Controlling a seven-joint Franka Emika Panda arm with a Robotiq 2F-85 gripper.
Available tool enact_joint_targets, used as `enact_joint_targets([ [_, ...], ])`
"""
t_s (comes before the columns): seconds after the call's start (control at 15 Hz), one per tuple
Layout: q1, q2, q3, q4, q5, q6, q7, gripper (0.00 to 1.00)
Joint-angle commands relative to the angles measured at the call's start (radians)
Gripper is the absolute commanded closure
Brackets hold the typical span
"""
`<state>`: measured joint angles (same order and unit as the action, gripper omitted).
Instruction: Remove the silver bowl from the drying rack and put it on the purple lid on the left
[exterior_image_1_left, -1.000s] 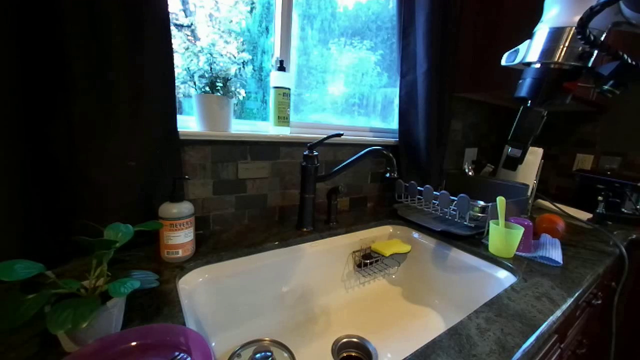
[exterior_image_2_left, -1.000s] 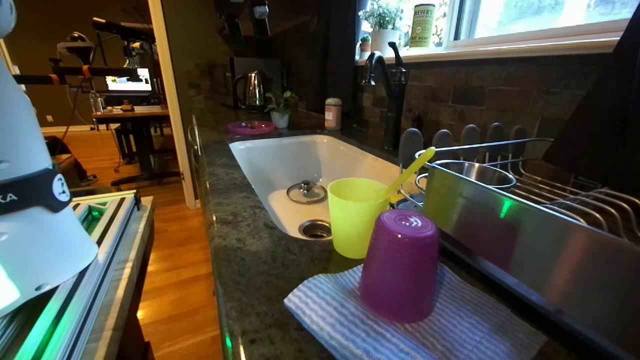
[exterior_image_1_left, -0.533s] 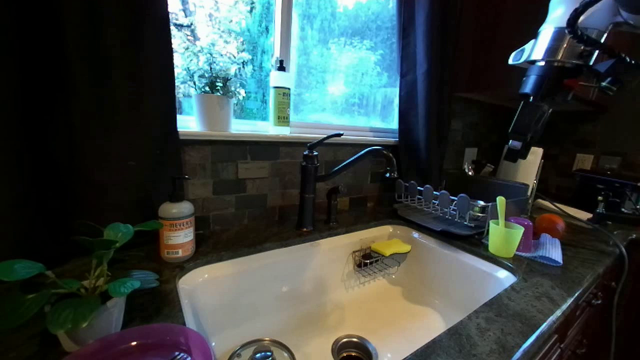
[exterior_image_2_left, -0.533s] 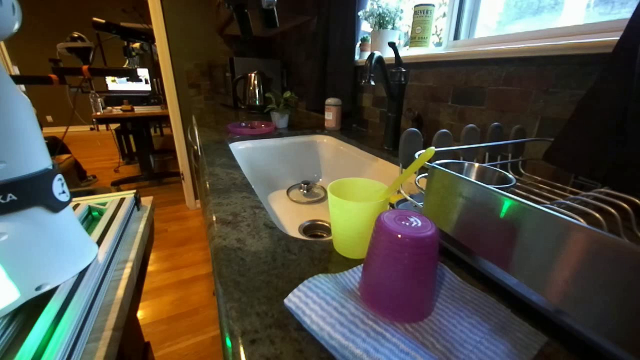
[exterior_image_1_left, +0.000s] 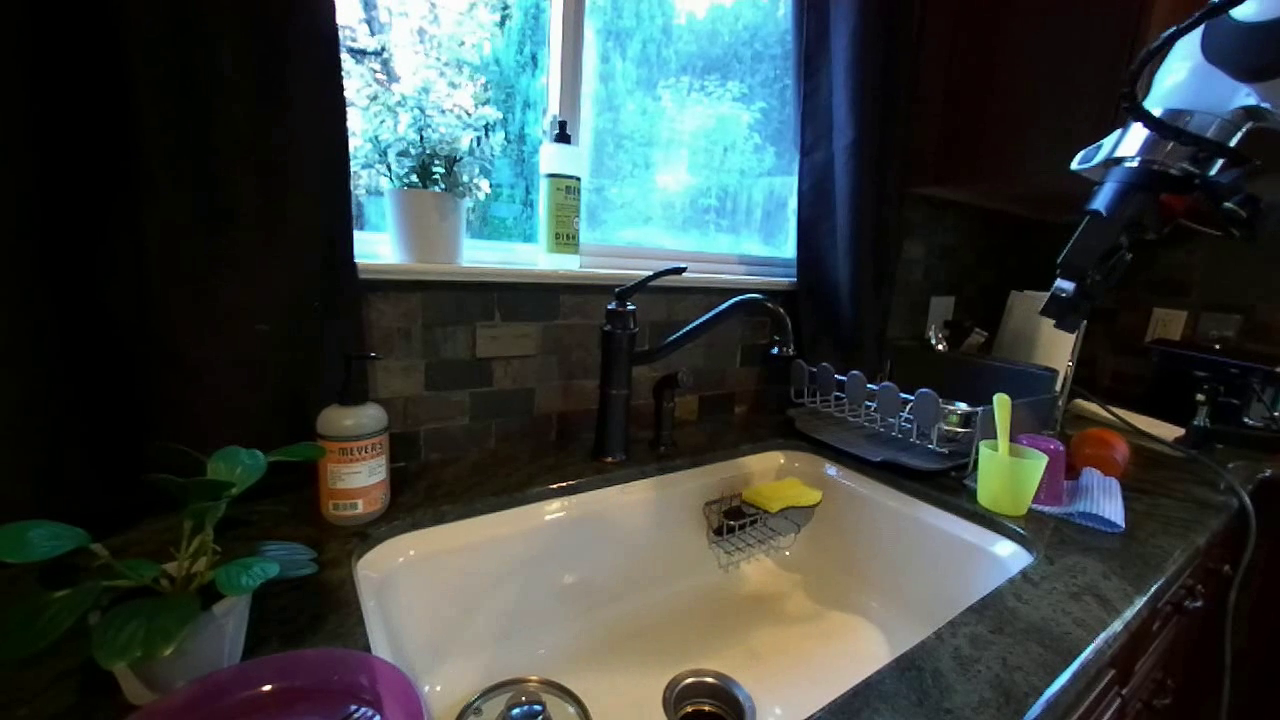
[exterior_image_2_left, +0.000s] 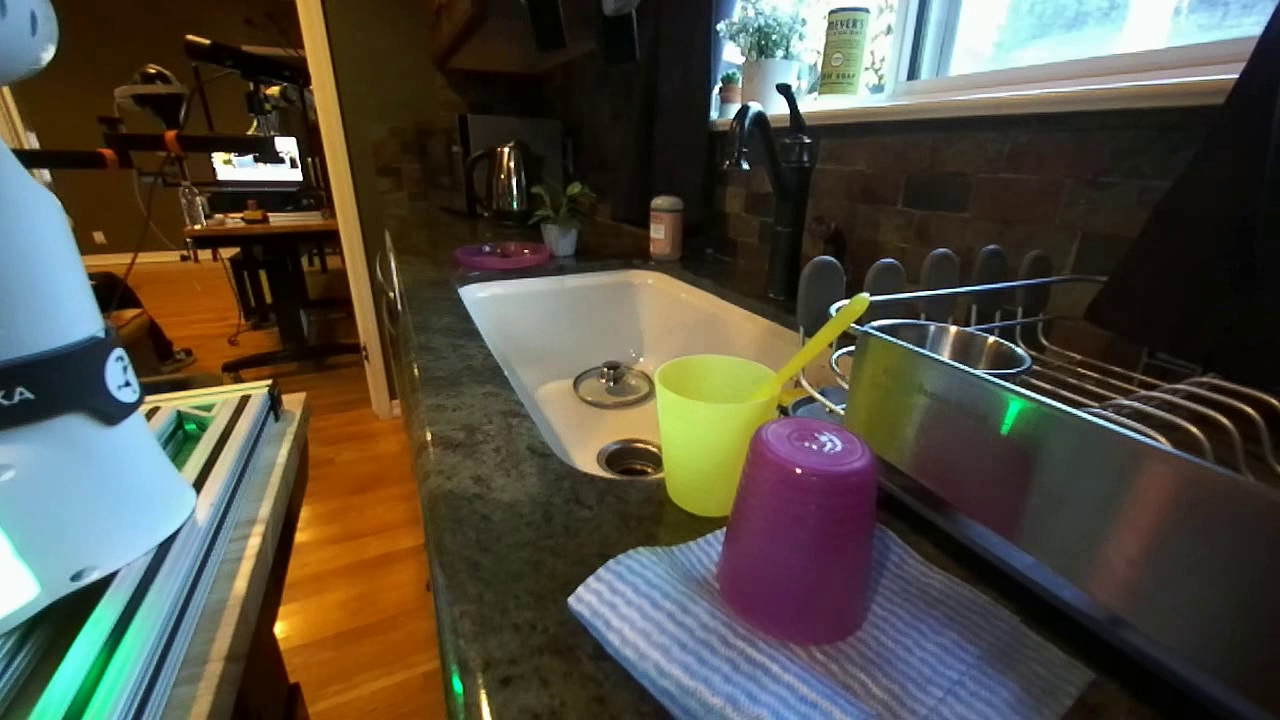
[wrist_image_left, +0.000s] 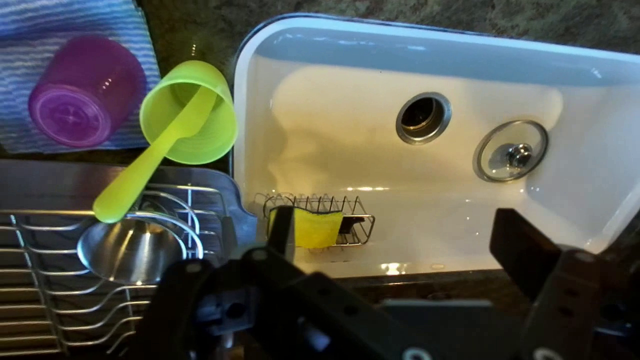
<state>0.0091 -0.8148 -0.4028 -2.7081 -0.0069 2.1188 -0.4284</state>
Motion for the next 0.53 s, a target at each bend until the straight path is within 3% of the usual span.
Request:
enact_joint_targets([
  [0.0,-0.007,0.143,-0.058,0.110,0.038,-0.017,-0.076,0.00],
  [0.13,-0.025,0.202,-0.045,0.170,-0.013,-0.051,-0.113,0.00],
  [0.33,-0.095,0.243,0.025,0.227,-0.141,-0.081,-0.110,0.00],
  [0.4,-0.074,0.208,0.000,0.181,-0.067,-0.042,-0.120,0.00],
  [0.47,-0.084,0.222,0.011,0.195,-0.072,-0.042,-0.118,0.00],
])
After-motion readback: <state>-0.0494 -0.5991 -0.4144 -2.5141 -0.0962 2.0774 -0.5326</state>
